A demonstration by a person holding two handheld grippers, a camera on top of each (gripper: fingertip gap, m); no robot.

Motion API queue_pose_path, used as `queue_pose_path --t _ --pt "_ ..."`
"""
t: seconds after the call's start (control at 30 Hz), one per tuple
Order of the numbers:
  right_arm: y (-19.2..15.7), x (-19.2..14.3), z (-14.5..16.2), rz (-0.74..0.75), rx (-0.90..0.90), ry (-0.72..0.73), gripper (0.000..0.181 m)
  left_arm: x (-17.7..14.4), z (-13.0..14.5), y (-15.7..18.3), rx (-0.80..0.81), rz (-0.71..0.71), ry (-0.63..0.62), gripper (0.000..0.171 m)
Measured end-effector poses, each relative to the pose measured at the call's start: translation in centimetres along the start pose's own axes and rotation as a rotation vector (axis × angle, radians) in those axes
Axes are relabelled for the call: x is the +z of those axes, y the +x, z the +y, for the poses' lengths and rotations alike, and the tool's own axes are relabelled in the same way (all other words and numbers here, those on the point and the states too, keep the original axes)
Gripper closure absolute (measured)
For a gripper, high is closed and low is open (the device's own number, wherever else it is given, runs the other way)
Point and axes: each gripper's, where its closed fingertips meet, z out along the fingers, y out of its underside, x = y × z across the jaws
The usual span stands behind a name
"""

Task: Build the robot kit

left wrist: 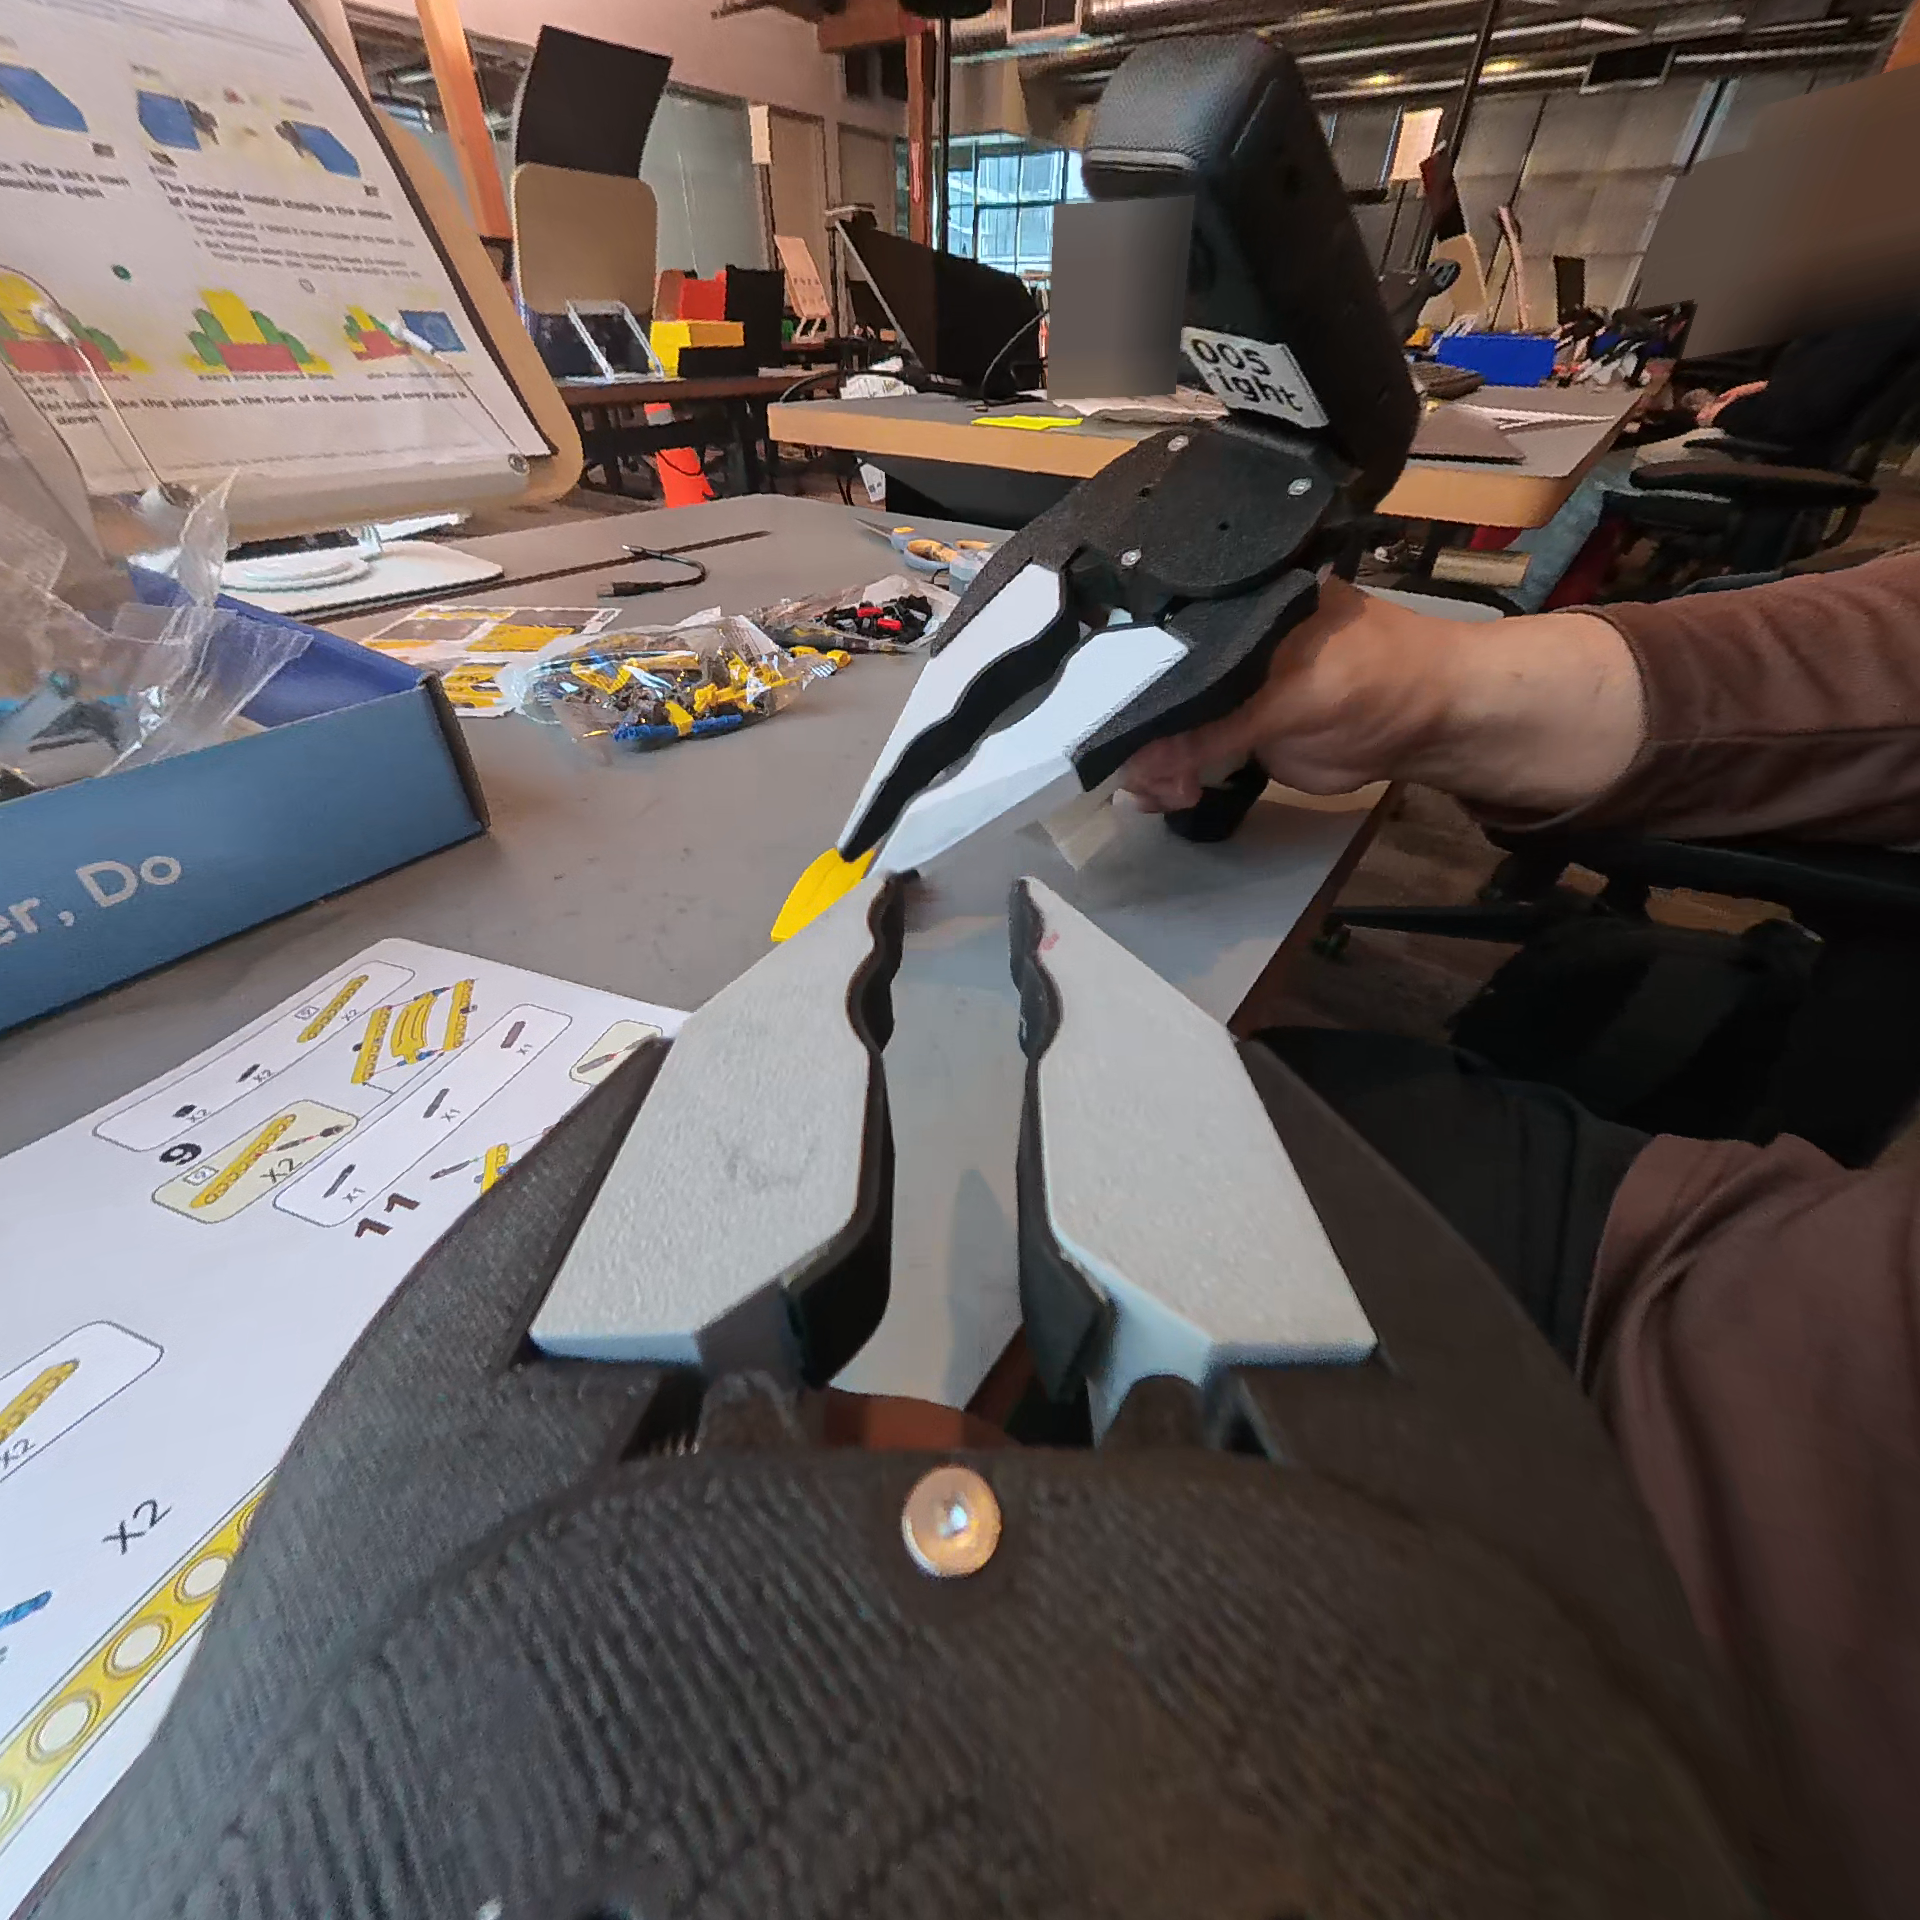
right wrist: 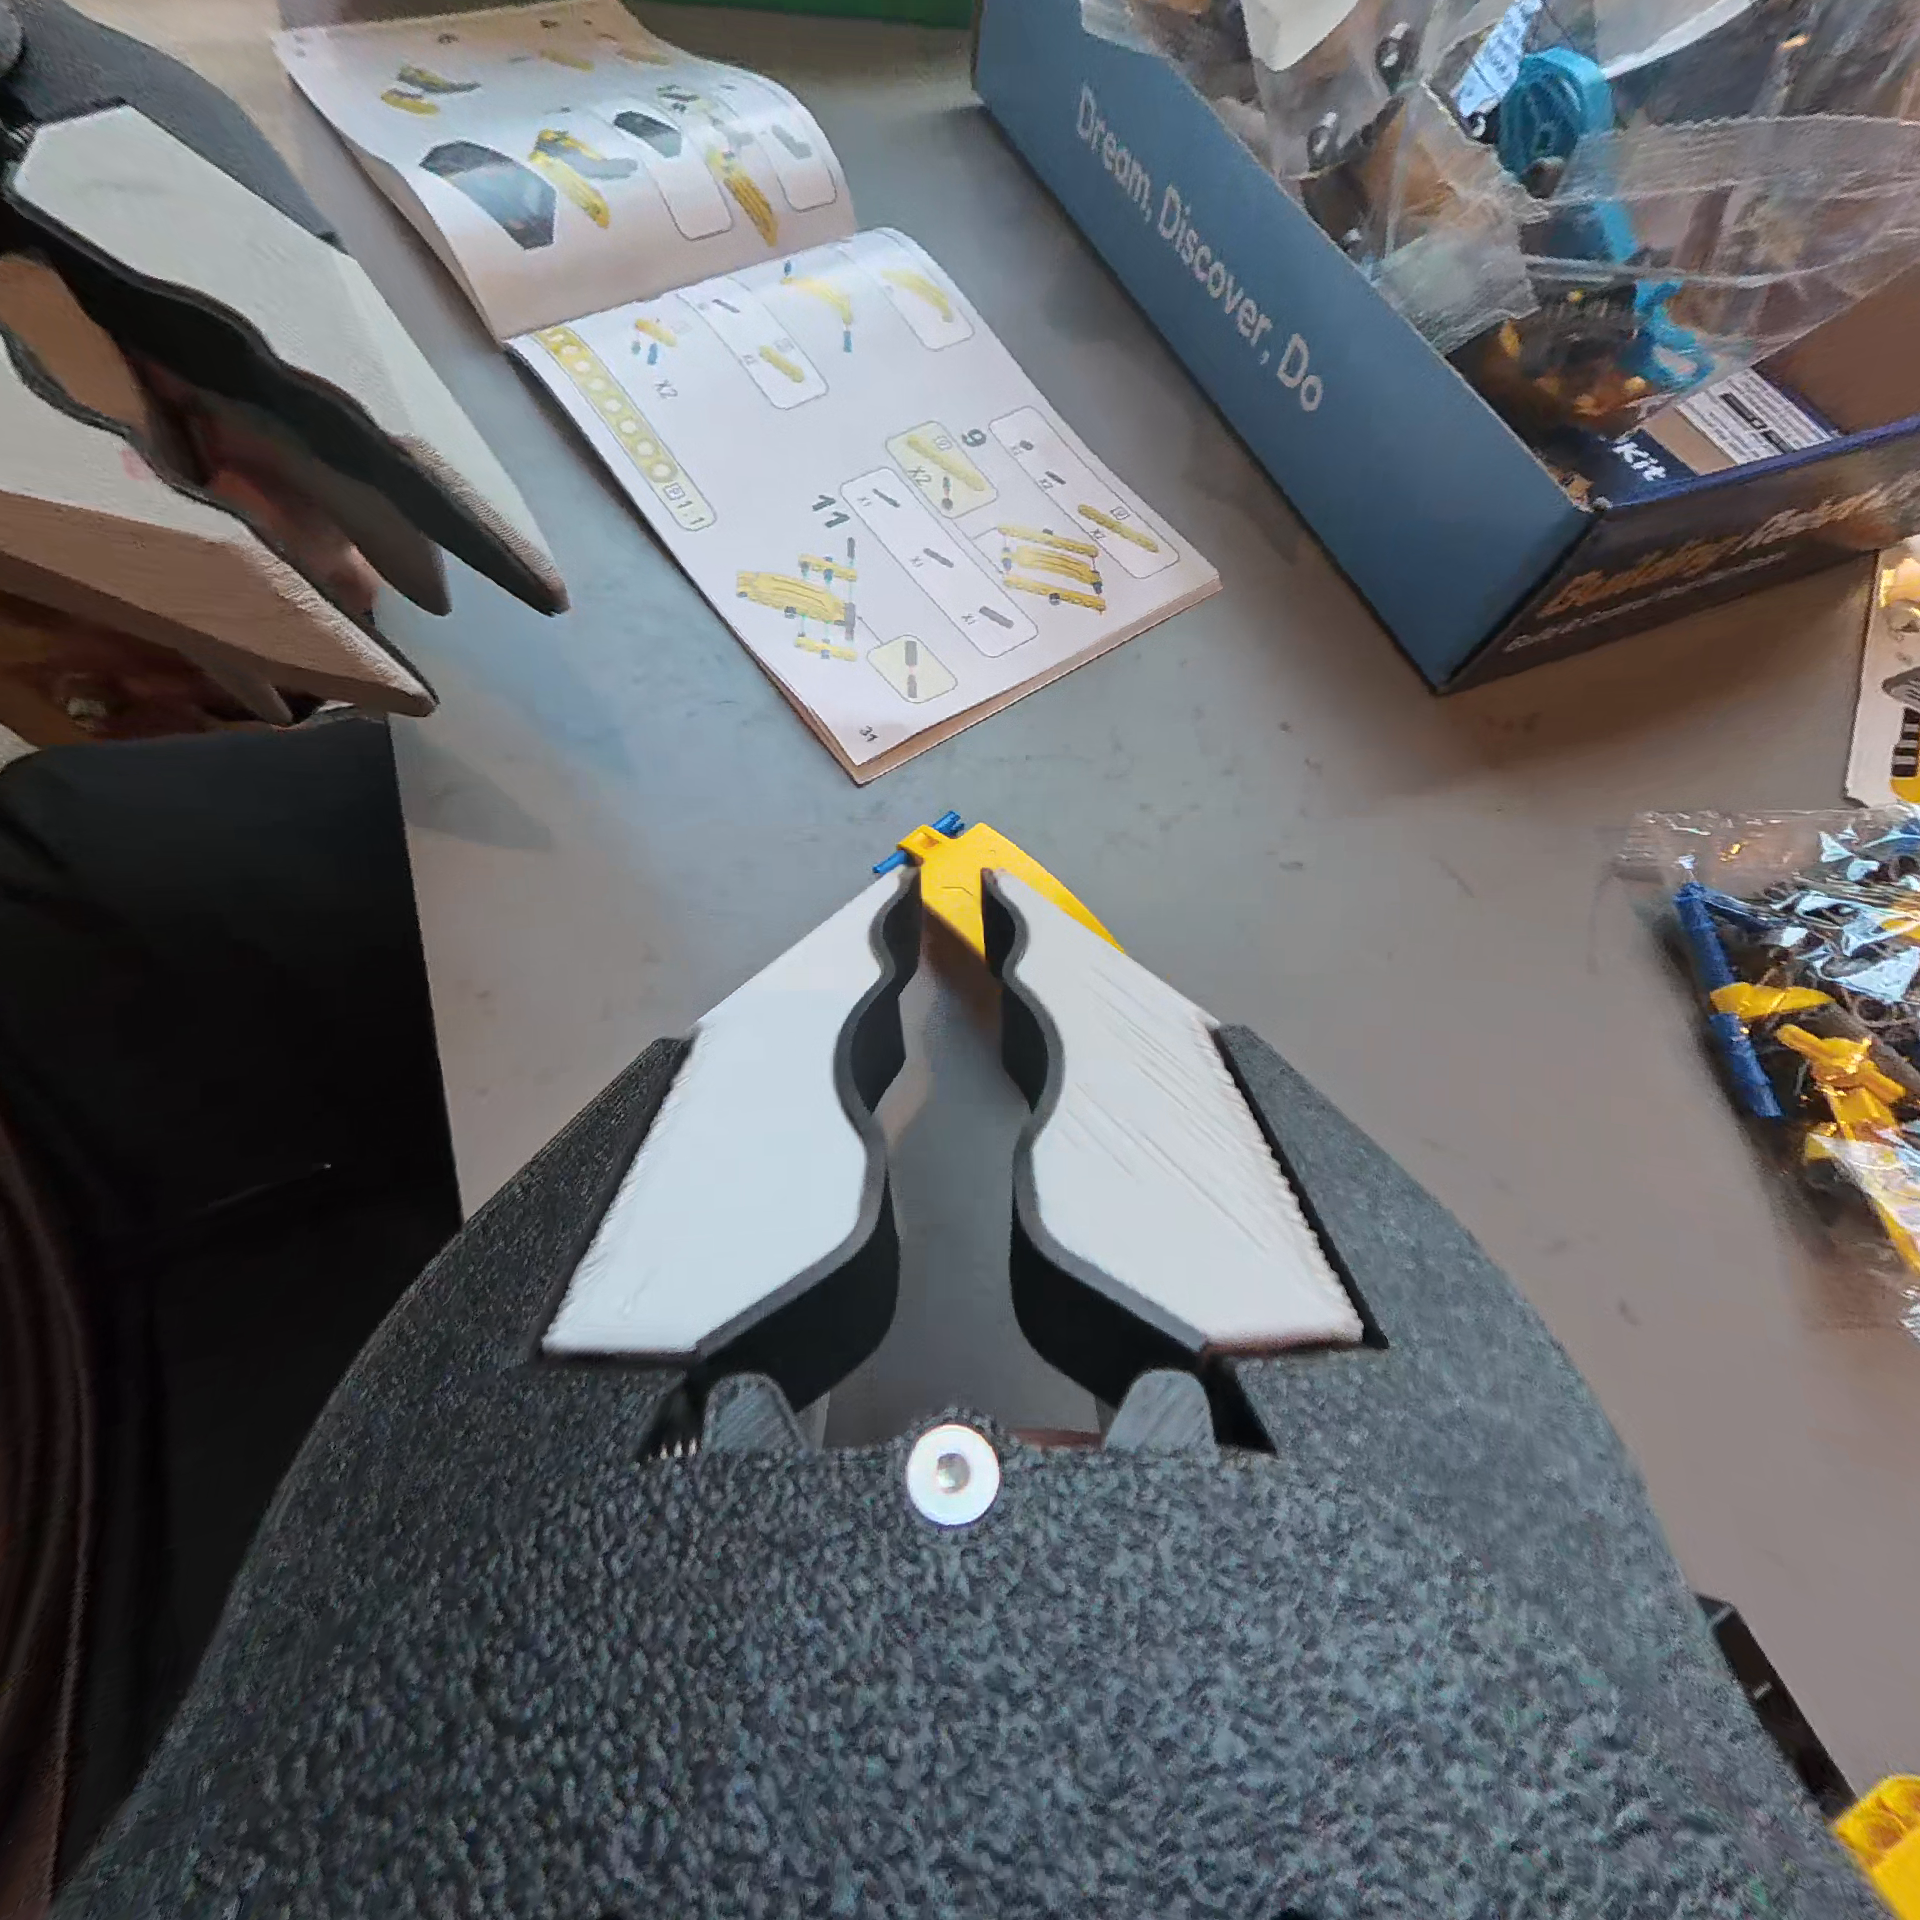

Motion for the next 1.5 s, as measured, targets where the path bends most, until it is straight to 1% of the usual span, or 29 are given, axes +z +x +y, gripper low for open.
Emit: queue_pose_path --t 0.1,0.27,0.6,0.77,0.83,0.93,1.03,1.13,1.23,1.3,1.5 --pt "-0.8 0.2 0.3 -0.051 -0.019 -0.021 0.166 0.2 0.2 0.1 0.024 -0.009 -0.008 0.157" --pt "-0.9 0.4 0.4 -0.075 -0.004 -0.036 0.165 0.5 1.0 0.7 0.084 -0.002 -0.041 0.157" --pt "-1.3 0.2 0.2 -0.138 0.039 -0.024 0.163 0.5 1.2 1.0 0.081 0.018 -0.046 0.157" --pt "-1.2 0.1 0.1 -0.145 0.058 -0.013 0.160 0.6 1.3 1.1 0.075 0.023 -0.050 0.158" --pt "-1.1 0.1 0.1 -0.144 0.066 -0.012 0.159 0.7 1.5 1.3 0.084 0.032 -0.059 0.162" --pt "-0.6 0.1 0.1 -0.134 0.097 -0.012 0.159 0.7 1.4 1.3 0.082 0.027 -0.053 0.164" --pt "0.0 0.4 1.0 -0.119 0.140 -0.066 0.158 0.7 1.3 1.2 0.049 0.034 -0.050 0.161" --pt "0.0 0.1 1.3 -0.132 0.155 -0.071 0.167 0.7 1.5 1.5 0.059 0.050 -0.059 0.161" --pt "-1.1 -0.5 1.4 -0.219 0.159 -0.070 0.167 0.7 1.5 1.6 0.067 0.050 -0.062 0.161" --pt "-1.9 -0.8 1.4 -0.264 0.143 -0.067 0.164 0.7 1.5 1.6 0.063 0.054 -0.057 0.160" --pt "-1.4 -1.1 0.8 -0.192 0.085 -0.012 0.162 0.6 1.8 2.1 0.092 0.081 -0.071 0.161"
